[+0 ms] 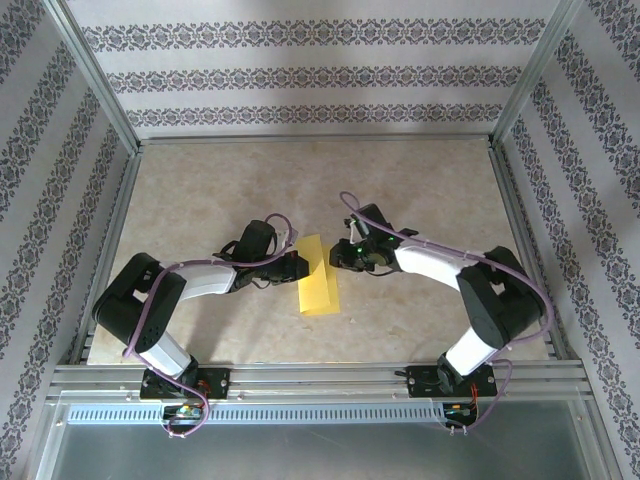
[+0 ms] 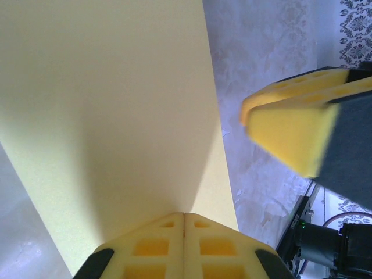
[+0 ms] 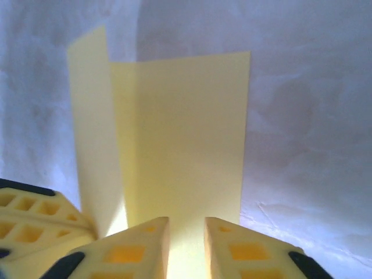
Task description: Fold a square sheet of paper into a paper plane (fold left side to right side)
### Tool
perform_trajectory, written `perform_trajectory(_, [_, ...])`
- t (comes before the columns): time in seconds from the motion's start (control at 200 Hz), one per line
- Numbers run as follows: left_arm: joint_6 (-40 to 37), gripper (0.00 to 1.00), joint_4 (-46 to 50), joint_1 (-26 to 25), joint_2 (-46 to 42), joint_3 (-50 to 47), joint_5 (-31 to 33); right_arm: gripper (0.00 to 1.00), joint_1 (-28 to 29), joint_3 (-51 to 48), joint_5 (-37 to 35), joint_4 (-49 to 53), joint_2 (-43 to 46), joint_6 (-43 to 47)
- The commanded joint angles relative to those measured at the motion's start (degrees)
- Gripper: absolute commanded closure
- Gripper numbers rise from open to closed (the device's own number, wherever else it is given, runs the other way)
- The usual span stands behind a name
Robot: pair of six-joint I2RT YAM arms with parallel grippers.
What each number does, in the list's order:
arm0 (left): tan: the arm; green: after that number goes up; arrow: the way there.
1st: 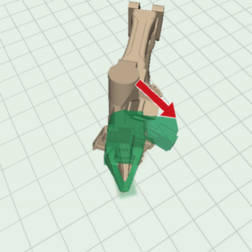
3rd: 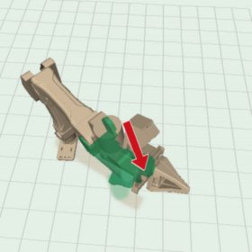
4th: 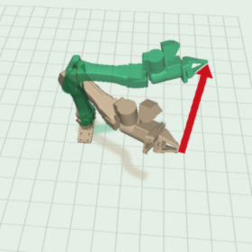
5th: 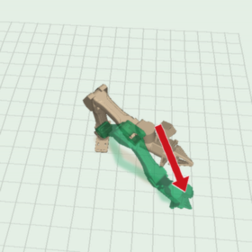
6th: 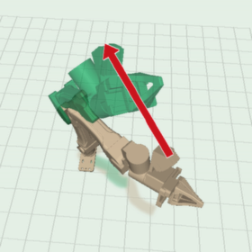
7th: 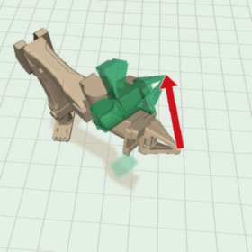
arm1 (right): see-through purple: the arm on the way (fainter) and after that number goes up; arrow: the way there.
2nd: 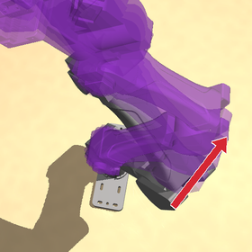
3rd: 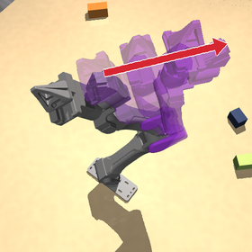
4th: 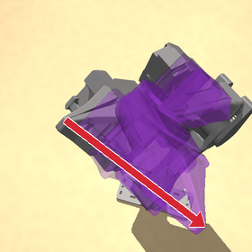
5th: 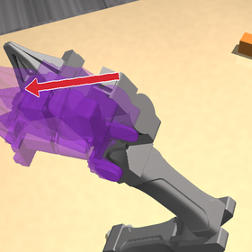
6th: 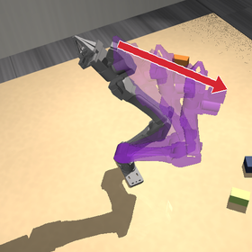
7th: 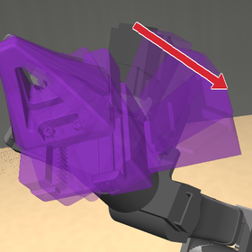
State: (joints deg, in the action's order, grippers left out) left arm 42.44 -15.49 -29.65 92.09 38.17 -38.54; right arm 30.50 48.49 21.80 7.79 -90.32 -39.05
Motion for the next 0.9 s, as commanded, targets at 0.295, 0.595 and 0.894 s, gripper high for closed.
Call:
perform_trajectory(0.295, [-0.7,0.99,-0.8,-1.5,0.6,1.6,0.8,0.38,-0.5,-5.7,16.3,-18.6,-1.7,-5.5])
perform_trajectory(0.595, [-1.1,1.0,-0.1,-1.6,0.3,1.7,1.1,0.58,1.1,-3.9,15.9,-20.2,-7.1,-5.9])
perform_trajectory(0.894, [0.9,0.79,-1.4,-1.7,-5.6,-0.5,5.6,0.95,1.1,-4.6,11.7,-16.6,-6.4,-4.2])
